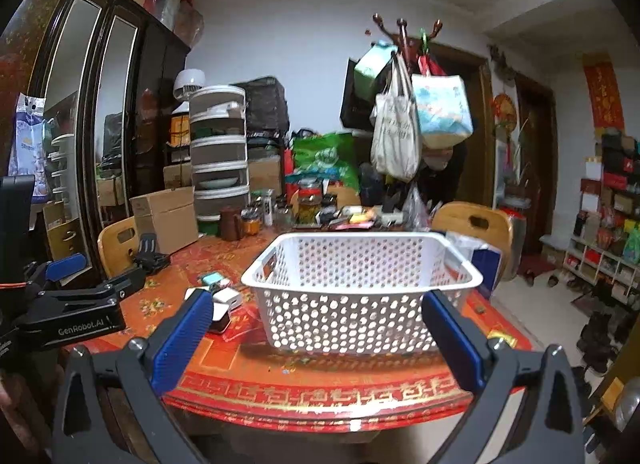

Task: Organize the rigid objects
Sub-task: 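Grasp the yellow toy car with the left gripper while the right gripper holds the basket rim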

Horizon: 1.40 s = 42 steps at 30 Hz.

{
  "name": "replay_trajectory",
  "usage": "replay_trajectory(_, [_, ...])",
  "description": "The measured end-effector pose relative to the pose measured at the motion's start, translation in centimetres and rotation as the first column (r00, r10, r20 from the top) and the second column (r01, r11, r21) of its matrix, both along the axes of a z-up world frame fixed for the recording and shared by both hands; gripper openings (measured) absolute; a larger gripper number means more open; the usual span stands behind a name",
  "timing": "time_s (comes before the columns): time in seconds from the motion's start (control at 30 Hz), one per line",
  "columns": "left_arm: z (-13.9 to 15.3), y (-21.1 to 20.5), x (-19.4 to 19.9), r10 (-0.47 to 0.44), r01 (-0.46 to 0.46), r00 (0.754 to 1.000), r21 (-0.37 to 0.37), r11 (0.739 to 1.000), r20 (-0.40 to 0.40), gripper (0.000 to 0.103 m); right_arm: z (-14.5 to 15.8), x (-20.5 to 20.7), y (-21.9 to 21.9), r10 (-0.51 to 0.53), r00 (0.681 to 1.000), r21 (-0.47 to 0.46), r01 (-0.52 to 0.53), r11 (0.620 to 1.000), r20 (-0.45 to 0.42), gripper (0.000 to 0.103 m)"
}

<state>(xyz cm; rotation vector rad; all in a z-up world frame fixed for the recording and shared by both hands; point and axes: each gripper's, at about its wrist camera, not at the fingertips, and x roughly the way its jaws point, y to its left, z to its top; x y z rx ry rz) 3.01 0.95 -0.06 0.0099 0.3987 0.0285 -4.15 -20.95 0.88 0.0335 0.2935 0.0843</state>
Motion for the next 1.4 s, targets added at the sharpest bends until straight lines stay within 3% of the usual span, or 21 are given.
replay_trajectory(0.1, [-1.1,0.7,2.3,0.006,-0.005,0.996,0.003,1.000,-0.084,0.103,1.0,2.2,-3.2,-0.006,0.999,0.035,0.007,0.999,-0.039,0.103])
replay_trajectory(0.17, [-2.4,2.1,4.6,0.004,-0.008,0.985,-0.022,1.000,-0.171,0.103,1.5,5.7,-6.1,-0.054,0.989,0.008,0.056,0.998,-0.139,0.103])
replay_trajectory(0.23, [-3.9,4.0,7.1,0.028,-0.046,0.966,-0.061,0.997,-0.259,0.103,1.1,11.4,-10.6,-0.115,0.943,0.006,0.123,0.992,-0.313,0.103])
replay_trajectory(0.3, [-5.4,6.0,9.3,0.058,-0.093,0.942,-0.091,0.991,-0.331,0.103,0.5,15.8,-14.5,-0.139,0.901,0.041,0.171,0.984,-0.410,0.093])
replay_trajectory(0.37, [-6.6,7.3,10.8,0.081,-0.123,0.924,-0.090,0.988,-0.373,0.103,-0.7,19.1,-16.8,-0.167,0.860,0.014,0.198,0.980,-0.483,0.045])
replay_trajectory(0.43, [-7.7,8.0,12.1,0.106,-0.145,0.905,-0.064,0.987,-0.412,0.103,-2.4,22.0,-18.1,-0.154,0.811,0.000,0.187,0.982,-0.564,0.022])
replay_trajectory(0.5, [-8.6,8.6,13.3,0.134,-0.168,0.885,-0.038,0.985,-0.445,0.103,-4.0,23.6,-18.0,-0.123,0.785,-0.012,0.146,0.989,-0.607,0.022])
replay_trajectory(0.57, [-9.4,9.1,14.5,0.155,-0.182,0.869,-0.012,0.983,-0.470,0.103,-4.7,24.2,-18.0,-0.125,0.779,-0.029,0.135,0.990,-0.615,0.022])
replay_trajectory(0.7, [-11.0,8.3,16.5,0.130,-0.142,0.849,0.015,0.990,-0.512,0.103,-5.6,24.6,-18.4,-0.059,0.774,0.049,0.115,0.992,-0.631,0.018])
replay_trajectory(0.8, [-12.2,7.3,18.2,0.048,-0.084,0.833,-0.039,0.996,-0.551,0.103,-5.5,24.8,-17.8,-0.081,0.777,0.017,0.117,0.993,-0.624,0.017])
replay_trajectory(0.9, [-13.1,7.2,19.6,0.013,-0.081,0.819,-0.093,0.992,-0.574,0.103,-5.4,24.9,-17.7,-0.072,0.785,0.024,0.110,0.994,-0.616,0.017])
replay_trajectory(1.07, [-13.5,6.5,21.4,0.037,-0.064,0.819,-0.026,0.998,-0.572,0.103,-5.6,25.2,-17.8,-0.056,0.792,0.041,0.102,0.994,-0.608,0.017])
replay_trajectory(1.3, [-14.0,6.1,23.2,0.029,-0.027,0.822,0.013,1.000,-0.569,0.103,-6.0,26.3,-18.3,-0.036,0.794,0.067,0.097,0.993,-0.607,0.017])
replay_trajectory(1.4, [-14.1,6.3,23.4,0.029,-0.030,0.828,0.007,1.000,-0.560,0.097,-6.4,26.6,-18.1,-0.048,0.790,0.048,0.098,0.994,-0.611,0.017])
